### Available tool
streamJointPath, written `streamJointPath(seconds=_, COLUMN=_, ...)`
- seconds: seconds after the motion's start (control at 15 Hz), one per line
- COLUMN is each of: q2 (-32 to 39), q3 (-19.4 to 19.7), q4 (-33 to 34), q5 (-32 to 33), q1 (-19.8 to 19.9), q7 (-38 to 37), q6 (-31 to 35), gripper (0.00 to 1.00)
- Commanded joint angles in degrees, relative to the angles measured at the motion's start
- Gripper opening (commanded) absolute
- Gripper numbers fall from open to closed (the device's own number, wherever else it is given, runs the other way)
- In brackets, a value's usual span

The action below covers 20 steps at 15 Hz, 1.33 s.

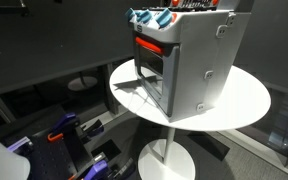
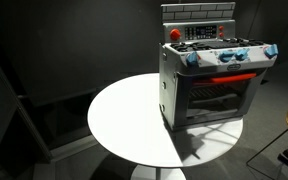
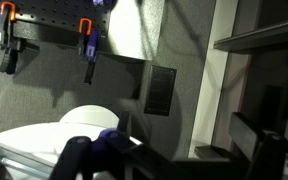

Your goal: Press the top orange button on the microwave oven controlling panel of the stove

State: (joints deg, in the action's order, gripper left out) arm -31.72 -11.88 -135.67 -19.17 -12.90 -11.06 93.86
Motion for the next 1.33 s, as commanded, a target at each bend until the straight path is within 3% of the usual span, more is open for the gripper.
streamJointPath(seconds=0.0, q2=1.2, q3=-0.6, q4=5.6, q5=3.2, q1=2.2, q7=-0.6, q6=-0.1, gripper=1.00)
streamJointPath(seconds=0.6, q2=4.9, q3=-0.8, q4=16.1, q5=18.6, q1=7.5, q7=-2.2, q6=3.8, gripper=1.00)
streamJointPath(seconds=1.27, q2=9.6, q3=1.2, q4=20.7, q5=31.0, q1=12.2, q7=-5.7, q6=9.7, gripper=1.00)
